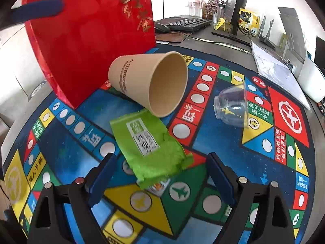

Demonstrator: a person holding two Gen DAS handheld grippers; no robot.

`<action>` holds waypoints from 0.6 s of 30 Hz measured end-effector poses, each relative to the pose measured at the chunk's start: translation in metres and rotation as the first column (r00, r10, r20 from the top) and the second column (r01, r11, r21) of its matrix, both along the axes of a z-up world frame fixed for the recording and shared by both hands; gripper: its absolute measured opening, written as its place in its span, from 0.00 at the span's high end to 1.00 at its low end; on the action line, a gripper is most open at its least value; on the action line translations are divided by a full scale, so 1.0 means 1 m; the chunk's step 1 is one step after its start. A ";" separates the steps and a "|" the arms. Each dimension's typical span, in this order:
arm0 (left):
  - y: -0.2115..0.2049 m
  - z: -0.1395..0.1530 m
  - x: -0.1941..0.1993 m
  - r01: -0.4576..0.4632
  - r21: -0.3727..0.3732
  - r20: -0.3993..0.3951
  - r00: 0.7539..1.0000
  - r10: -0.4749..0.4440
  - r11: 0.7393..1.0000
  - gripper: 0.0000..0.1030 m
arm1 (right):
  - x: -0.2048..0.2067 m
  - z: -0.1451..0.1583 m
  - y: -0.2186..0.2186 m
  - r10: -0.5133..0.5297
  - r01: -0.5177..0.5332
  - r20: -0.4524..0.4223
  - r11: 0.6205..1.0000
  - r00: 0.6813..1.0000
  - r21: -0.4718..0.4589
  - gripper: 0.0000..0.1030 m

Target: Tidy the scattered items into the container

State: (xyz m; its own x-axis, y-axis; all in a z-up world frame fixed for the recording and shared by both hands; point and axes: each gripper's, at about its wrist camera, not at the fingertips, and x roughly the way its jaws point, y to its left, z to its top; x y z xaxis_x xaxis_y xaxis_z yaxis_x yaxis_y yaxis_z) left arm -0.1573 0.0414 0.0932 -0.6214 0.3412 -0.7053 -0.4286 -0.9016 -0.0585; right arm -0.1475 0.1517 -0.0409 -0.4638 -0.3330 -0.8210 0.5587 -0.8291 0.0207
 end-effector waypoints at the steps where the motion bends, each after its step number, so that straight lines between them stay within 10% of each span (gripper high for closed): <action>1: 0.001 -0.005 -0.005 0.009 -0.028 -0.005 1.000 -0.009 1.000 0.01 | 0.001 0.000 0.001 0.012 -0.012 -0.002 1.000 1.000 0.011 0.10; 18: -0.009 -0.085 -0.073 -0.082 -0.129 0.129 0.987 0.099 0.988 0.01 | -0.010 -0.001 -0.006 0.005 -0.005 0.001 1.000 1.000 0.003 0.10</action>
State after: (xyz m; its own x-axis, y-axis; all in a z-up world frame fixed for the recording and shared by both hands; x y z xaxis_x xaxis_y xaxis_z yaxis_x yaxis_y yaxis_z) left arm -0.2300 0.0327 0.0080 -0.5422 0.1934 -0.8177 -0.3404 -0.9403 0.0033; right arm -0.1573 0.1454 -0.0418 -0.4612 -0.3331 -0.8224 0.5627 -0.8264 0.0192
